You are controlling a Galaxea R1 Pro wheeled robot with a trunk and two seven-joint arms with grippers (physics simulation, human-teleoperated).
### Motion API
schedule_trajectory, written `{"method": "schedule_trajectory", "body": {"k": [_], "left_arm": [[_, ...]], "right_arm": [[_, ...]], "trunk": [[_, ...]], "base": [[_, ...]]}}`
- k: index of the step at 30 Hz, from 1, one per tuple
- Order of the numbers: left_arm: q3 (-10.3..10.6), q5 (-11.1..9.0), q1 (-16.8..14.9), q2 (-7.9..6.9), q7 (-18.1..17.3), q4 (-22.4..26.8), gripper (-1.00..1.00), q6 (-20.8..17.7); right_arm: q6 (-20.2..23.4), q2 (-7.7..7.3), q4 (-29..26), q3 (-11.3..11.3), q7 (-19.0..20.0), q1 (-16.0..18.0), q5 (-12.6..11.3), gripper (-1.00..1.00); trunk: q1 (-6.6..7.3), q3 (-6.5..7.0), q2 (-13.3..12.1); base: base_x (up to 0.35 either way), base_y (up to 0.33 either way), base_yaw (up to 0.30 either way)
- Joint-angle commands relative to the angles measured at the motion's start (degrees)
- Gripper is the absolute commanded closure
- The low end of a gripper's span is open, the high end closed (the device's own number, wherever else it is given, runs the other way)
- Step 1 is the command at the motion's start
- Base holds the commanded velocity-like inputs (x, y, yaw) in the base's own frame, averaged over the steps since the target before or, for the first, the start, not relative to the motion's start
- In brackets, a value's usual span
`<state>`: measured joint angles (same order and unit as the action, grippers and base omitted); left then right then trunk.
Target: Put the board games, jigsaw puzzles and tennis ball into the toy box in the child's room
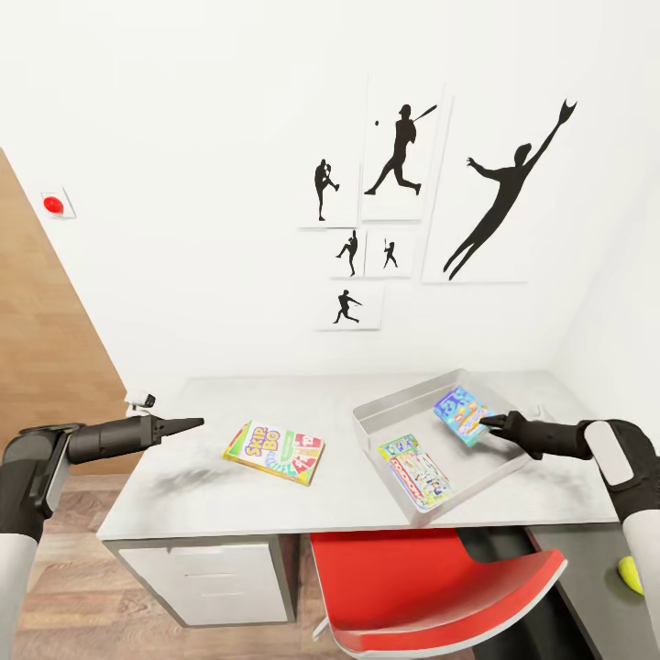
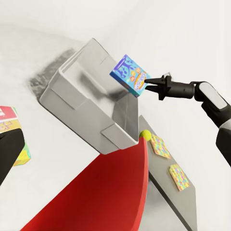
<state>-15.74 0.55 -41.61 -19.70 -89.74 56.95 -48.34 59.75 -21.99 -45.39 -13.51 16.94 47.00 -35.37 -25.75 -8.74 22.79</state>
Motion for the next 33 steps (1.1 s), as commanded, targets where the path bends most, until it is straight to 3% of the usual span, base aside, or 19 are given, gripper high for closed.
{"method": "schedule_trajectory", "body": {"k": [1, 12, 24, 33], "left_arm": [[0.0, 0.1, 0.0, 0.00, -0.3, 0.0, -1.00, -0.6], [0.0, 0.1, 0.0, 0.01, -0.3, 0.0, -1.00, -0.6], [-0.1, 0.2, 0.0, -0.07, -0.3, 0.0, -1.00, -0.6], [-0.1, 0.2, 0.0, -0.08, -0.3, 0.0, -1.00, -0.6]], "right_arm": [[0.3, 0.02, 0.0, 0.2, 0.4, 0.1, 0.5, 1.00], [0.3, -0.15, -0.5, 3.0, 0.2, 0.1, 0.6, 1.00], [0.3, -0.25, -0.3, 3.1, 0.1, 0.2, 0.7, 1.00], [0.3, -0.19, -0.4, 3.1, -4.4, 0.8, 0.5, 1.00]], "trunk": [[-0.04, -0.12, 0.1], [-0.04, -0.13, 0.1], [-0.04, -1.05, 0.1], [-0.04, -1.85, 0.1]], "base": [[0.000, 0.000, 0.000], [0.000, 0.000, 0.000], [0.000, 0.000, 0.000], [0.000, 0.000, 0.000]]}}
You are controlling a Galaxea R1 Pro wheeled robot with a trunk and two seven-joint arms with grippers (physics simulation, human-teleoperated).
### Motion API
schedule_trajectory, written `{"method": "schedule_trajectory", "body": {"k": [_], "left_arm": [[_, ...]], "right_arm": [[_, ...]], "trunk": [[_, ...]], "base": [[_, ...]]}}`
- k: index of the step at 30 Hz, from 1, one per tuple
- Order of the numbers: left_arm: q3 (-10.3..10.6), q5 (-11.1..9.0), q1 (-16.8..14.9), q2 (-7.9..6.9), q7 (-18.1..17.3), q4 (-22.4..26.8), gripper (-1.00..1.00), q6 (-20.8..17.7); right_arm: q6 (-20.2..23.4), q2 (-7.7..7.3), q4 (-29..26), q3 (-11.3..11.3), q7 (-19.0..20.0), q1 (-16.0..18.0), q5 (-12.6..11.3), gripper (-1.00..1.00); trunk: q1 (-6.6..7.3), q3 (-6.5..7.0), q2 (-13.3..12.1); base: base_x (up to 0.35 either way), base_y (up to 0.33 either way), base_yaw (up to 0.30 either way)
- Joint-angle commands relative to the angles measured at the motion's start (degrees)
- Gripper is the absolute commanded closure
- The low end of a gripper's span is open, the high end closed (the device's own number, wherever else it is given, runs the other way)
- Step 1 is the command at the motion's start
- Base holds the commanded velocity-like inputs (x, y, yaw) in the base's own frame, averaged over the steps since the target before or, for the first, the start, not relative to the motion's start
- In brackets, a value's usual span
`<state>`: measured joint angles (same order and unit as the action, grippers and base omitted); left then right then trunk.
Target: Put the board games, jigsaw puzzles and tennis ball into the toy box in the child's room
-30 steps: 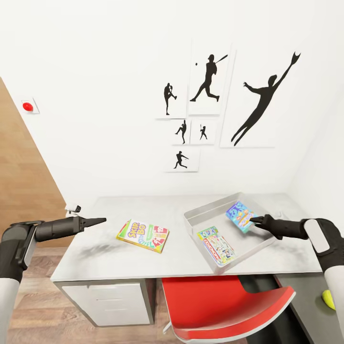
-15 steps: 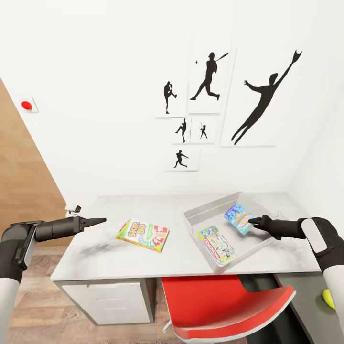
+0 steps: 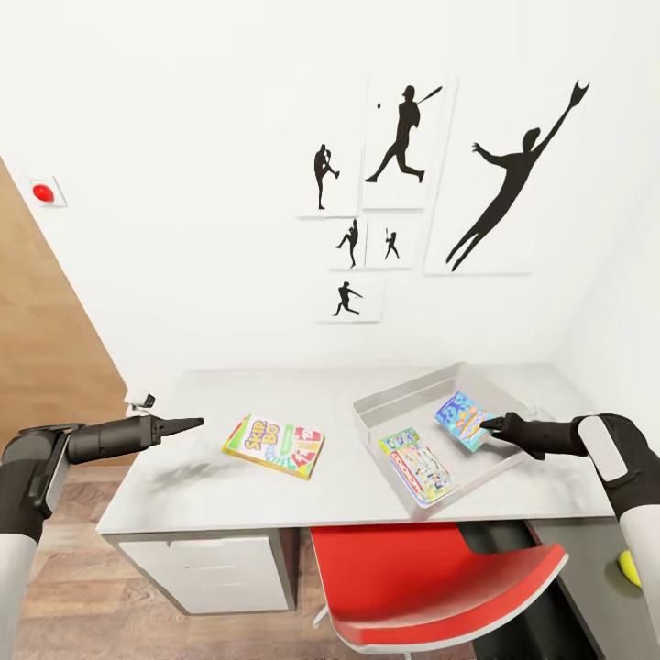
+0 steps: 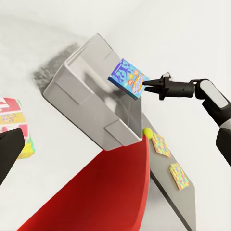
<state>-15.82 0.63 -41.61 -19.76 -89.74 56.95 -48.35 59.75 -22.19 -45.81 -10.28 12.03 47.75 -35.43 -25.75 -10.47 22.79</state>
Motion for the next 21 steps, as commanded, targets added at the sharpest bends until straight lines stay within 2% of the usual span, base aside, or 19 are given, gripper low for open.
{"method": "schedule_trajectory", "body": {"k": [1, 14, 21], "left_arm": [[0.0, 0.1, 0.0, -0.01, -0.3, 0.0, -1.00, -0.6], [0.0, 0.1, 0.0, -0.01, -0.3, 0.0, -1.00, -0.6], [0.1, 0.1, 0.0, 0.01, -0.3, 0.0, -1.00, -0.6]], "right_arm": [[0.2, 0.03, 0.0, -0.2, 0.4, 0.1, 0.5, 1.00], [0.2, 0.20, -0.2, -0.3, -0.1, 0.2, 0.7, 1.00], [0.2, 0.26, -0.1, -0.2, -0.2, 0.5, 0.7, 1.00]], "trunk": [[-0.03, -0.16, 0.1], [-0.03, -0.30, 0.1], [-0.03, -0.82, 0.1]], "base": [[0.000, 0.000, 0.000], [0.000, 0.000, 0.000], [0.000, 0.000, 0.000]]}}
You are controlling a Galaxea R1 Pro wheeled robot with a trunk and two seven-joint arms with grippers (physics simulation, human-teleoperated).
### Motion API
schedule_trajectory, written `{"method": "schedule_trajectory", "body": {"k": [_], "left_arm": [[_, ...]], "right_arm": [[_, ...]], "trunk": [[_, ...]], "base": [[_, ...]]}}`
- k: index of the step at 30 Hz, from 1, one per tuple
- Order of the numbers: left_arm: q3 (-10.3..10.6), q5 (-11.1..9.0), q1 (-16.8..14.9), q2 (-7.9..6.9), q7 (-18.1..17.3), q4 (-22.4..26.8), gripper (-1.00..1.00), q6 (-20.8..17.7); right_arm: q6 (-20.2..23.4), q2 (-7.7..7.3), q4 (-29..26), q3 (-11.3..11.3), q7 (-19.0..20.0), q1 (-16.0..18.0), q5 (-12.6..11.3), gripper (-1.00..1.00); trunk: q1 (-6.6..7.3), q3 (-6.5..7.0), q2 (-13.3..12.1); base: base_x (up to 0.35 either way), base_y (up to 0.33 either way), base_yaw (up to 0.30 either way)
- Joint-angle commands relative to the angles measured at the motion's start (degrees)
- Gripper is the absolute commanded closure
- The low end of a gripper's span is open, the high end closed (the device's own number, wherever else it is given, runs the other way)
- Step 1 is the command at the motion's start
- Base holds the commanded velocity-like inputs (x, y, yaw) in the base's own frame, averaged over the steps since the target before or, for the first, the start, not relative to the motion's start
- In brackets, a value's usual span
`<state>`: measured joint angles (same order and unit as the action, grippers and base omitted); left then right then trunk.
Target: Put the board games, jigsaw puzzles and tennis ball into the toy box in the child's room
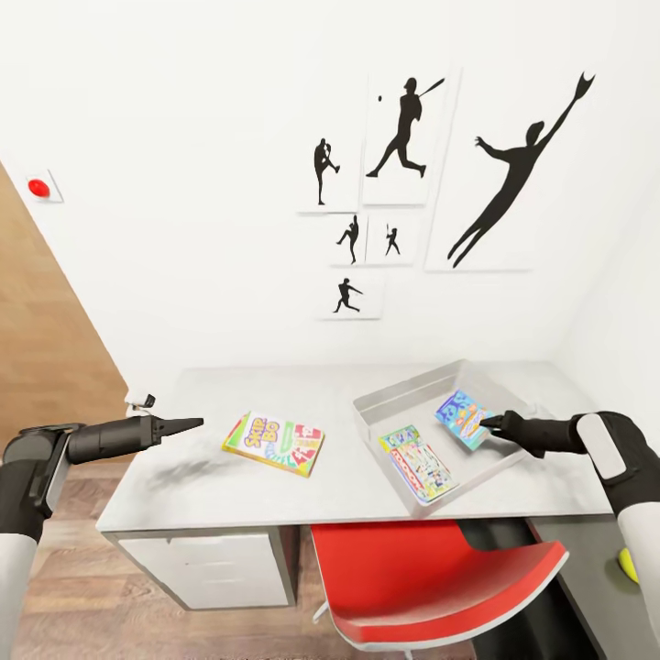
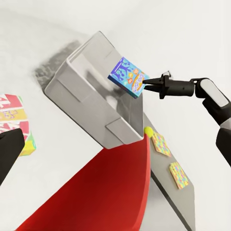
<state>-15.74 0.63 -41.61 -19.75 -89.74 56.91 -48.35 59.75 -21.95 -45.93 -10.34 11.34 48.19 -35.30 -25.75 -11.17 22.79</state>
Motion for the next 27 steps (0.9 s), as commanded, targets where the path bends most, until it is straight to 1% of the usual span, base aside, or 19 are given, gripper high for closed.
{"method": "schedule_trajectory", "body": {"k": [1, 16, 27], "left_arm": [[0.0, 0.1, 0.0, -0.02, -0.3, 0.0, -1.00, -0.6], [0.0, 0.0, 0.0, 0.02, -0.3, 0.0, -1.00, -0.6], [0.0, 0.0, 0.0, 0.06, -0.3, 0.0, -1.00, -0.6]], "right_arm": [[0.2, 0.03, 0.0, -0.1, 0.5, 0.2, 0.6, 1.00], [0.2, 0.13, 0.1, 0.0, 0.4, 1.4, 0.5, 1.00], [0.2, 0.56, 0.0, 0.0, -1.1, 1.5, 0.5, 1.00]], "trunk": [[-0.03, -0.21, 0.1], [-0.03, -1.61, 0.1], [-0.03, -2.64, 0.1]], "base": [[0.000, 0.000, 0.000], [0.000, 0.000, 0.000], [0.000, 0.000, 0.000]]}}
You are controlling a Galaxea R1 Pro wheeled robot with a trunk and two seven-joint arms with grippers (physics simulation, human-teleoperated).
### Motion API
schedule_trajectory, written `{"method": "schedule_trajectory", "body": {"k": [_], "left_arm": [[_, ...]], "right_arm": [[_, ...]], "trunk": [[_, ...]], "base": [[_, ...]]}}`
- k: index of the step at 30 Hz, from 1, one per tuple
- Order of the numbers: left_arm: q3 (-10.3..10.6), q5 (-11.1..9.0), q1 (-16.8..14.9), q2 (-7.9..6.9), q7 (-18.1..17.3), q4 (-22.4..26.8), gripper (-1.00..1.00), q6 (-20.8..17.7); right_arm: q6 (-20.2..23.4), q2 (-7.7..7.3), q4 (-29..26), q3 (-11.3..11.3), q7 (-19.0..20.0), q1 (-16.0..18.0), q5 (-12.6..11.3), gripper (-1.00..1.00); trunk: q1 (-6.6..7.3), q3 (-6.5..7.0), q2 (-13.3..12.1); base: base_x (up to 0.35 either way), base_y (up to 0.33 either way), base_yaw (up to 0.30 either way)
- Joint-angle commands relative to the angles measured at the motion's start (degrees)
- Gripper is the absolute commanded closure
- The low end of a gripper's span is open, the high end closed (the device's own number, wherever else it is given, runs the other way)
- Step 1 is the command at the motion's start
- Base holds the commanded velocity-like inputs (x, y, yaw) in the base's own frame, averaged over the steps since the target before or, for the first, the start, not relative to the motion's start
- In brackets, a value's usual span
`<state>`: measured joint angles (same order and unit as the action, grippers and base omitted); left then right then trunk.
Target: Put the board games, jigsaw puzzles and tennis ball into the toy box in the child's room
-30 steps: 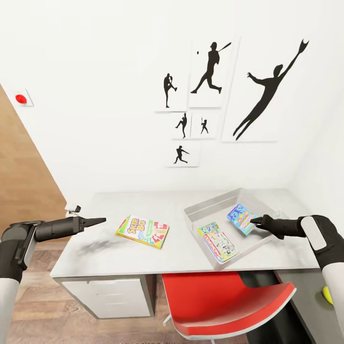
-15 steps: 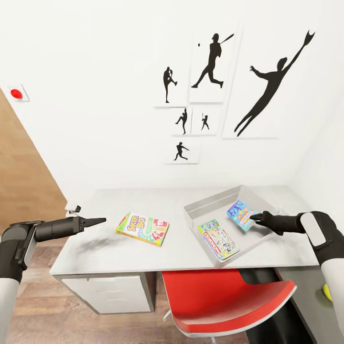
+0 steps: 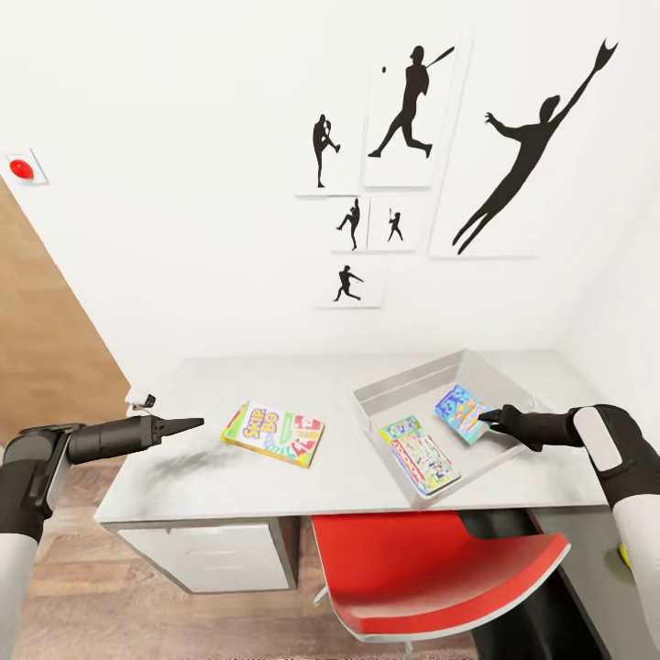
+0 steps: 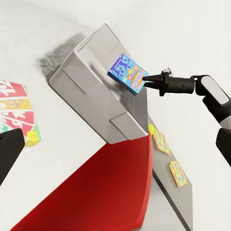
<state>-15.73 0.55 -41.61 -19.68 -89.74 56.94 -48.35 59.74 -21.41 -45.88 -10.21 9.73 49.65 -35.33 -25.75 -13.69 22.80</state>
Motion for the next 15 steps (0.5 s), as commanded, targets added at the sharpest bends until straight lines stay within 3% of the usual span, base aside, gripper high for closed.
{"method": "schedule_trajectory", "body": {"k": [1, 15], "left_arm": [[0.0, 0.1, 0.0, -0.01, -0.3, 0.0, -1.00, -0.6], [0.0, 0.1, 0.0, -0.01, -0.3, 0.0, -1.00, -0.6]], "right_arm": [[0.3, 0.03, 0.0, -0.2, 0.5, 0.1, 0.5, 1.00], [0.3, 0.25, -0.2, -0.1, 0.4, 2.0, 0.6, 1.00]], "trunk": [[-0.03, -0.21, 0.1], [-0.03, -1.52, 0.1]], "base": [[0.000, 0.000, 0.000], [0.000, 0.000, 0.000]]}}
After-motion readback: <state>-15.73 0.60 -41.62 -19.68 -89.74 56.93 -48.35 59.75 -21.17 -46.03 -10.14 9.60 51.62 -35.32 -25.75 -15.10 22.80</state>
